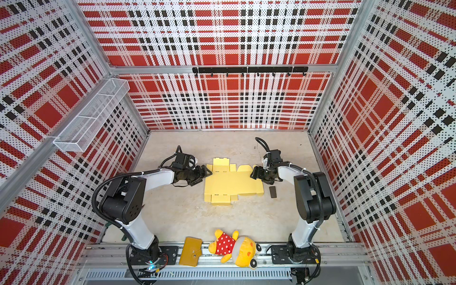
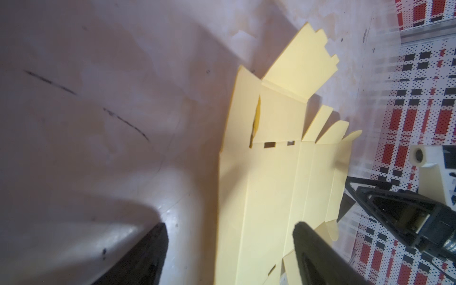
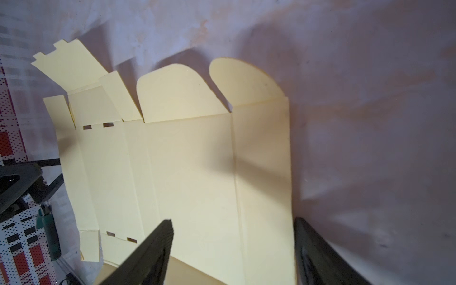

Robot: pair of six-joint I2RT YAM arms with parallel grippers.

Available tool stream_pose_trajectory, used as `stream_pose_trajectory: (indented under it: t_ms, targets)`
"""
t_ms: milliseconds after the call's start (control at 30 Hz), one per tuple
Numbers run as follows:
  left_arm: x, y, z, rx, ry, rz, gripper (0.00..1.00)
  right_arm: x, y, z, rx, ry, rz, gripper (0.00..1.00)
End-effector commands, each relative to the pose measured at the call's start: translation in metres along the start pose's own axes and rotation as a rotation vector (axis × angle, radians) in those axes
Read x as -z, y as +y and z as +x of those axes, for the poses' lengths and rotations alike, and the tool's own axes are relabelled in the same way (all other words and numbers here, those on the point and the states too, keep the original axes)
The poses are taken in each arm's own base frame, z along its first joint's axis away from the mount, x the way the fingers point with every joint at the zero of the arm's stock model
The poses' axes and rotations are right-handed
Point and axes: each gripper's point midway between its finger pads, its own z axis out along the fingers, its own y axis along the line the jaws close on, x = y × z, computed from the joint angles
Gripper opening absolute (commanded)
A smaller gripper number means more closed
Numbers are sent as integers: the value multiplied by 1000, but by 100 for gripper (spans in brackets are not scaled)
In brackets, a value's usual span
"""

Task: Fold the paper box
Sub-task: 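Move both grippers toward the yellow box blank's side edges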

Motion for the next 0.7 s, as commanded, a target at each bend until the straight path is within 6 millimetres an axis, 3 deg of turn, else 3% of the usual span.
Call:
stream_pose_trajectory:
  t_ms: [0,167,667]
  targets:
    - [-2,-9,-5,-2,-1,16,81,-6,15,-2,7,19,-23,79]
    - [0,-7,-6,3,-7,5,71,-12,23,-1,15,33,-29,79]
    - [17,-15,-11,-37,-50,-7,47,-7,18,4,11,34,-4,78]
